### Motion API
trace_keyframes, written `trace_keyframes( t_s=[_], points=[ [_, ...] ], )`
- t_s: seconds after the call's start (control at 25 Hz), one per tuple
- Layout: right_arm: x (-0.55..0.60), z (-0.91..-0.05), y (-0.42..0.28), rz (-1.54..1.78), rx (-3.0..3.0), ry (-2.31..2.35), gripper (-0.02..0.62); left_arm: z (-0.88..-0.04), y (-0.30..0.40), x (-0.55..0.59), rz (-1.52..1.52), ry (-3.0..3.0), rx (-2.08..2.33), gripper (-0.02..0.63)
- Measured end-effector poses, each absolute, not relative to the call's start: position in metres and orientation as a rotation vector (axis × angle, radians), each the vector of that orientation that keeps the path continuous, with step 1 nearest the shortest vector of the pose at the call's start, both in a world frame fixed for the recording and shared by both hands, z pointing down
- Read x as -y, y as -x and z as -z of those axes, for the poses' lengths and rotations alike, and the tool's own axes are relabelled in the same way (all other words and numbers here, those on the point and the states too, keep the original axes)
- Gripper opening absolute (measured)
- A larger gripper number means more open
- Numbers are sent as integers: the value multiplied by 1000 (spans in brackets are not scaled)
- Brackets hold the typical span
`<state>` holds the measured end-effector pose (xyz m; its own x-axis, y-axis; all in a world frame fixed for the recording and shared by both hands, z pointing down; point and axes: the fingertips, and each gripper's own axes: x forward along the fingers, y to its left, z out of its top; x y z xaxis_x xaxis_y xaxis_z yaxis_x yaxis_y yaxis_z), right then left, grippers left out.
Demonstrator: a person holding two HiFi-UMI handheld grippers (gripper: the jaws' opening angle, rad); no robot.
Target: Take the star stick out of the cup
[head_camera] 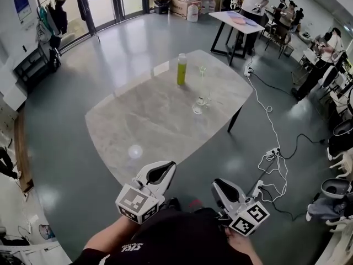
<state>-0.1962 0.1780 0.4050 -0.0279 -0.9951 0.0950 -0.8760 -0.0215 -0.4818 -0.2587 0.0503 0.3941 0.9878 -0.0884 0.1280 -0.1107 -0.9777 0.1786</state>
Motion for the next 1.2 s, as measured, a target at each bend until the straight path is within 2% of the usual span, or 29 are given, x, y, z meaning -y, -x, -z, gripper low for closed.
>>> trace_keyframes(
  t_s=[0.32,0.84,1.2],
  points=[
    [-153,-422,138,664,-2014,1857,58,-401,198,-38,-202,-2933,216,3],
    [-155,-428,-55,750,-2180,1639,38,-395,31,-37,-161,-2840,527,2],
    [-146,-441,-133,810,-2235,1552,35,-401,-37,-16,-203,-2779,665,3]
  ],
)
